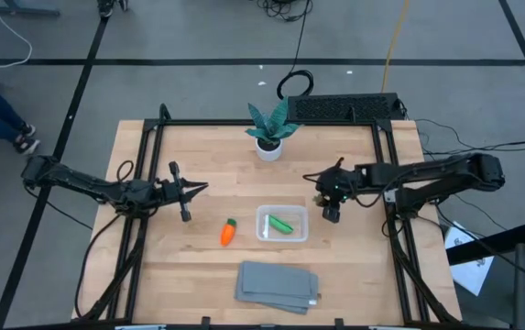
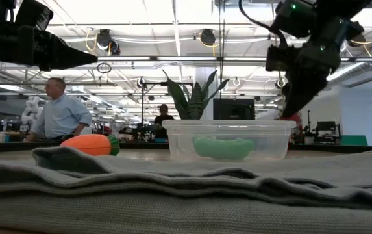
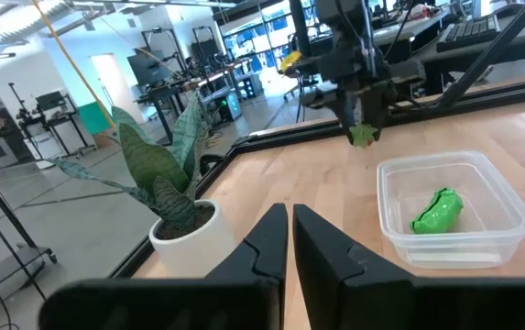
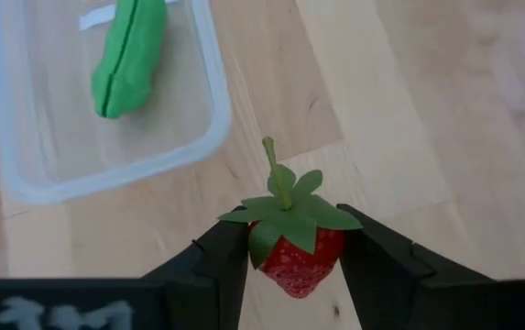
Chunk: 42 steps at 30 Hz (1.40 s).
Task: Pick and placing Produce into tupperware
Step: Put the red strawberry into the transparent container
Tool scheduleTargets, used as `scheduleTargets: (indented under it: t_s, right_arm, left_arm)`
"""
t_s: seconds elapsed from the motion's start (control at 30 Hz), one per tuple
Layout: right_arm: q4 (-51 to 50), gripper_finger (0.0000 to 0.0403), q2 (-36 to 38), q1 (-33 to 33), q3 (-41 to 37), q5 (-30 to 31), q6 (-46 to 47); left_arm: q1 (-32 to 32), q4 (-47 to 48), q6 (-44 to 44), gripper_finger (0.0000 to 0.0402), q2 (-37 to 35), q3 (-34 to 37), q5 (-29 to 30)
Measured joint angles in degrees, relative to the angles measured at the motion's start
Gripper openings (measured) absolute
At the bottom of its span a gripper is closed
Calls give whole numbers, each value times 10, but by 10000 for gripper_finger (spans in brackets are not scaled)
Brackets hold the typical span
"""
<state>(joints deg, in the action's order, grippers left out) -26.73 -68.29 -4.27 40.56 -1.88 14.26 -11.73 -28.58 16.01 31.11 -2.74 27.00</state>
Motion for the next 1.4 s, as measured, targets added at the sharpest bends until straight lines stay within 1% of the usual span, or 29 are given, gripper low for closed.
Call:
scheduleTargets:
  t_s: [0.13, 0.27, 0.47, 0.6, 0.87, 1.03, 1.27, 1.4]
  right_arm:
    - [-37, 142, 0, 0, 39, 0, -13]
    - [-49, 143, 0, 4, 68, -1, -26]
    - [-66, 142, 0, 6, 99, -39, -43]
    - [-93, 142, 0, 6, 123, -44, -47]
    - [-104, 142, 1, 6, 132, -44, -51]
    - [-89, 142, 0, 6, 132, -44, -60]
    - [-16, 142, -20, 6, 132, -44, -66]
    - [7, 142, -41, 6, 132, -69, -76]
  left_arm:
    - [0, 0, 0, 26, 0, 0, 0]
    - [0, 0, 0, 26, 0, 0, 0]
    - [0, 0, 0, 26, 0, 0, 0]
    - [0, 0, 0, 26, 0, 0, 0]
    - [0, 0, 0, 26, 0, 0, 0]
    - [0, 0, 0, 26, 0, 0, 0]
    - [0, -1, 0, 26, 0, 0, 0]
    - [0, -3, 0, 26, 0, 0, 0]
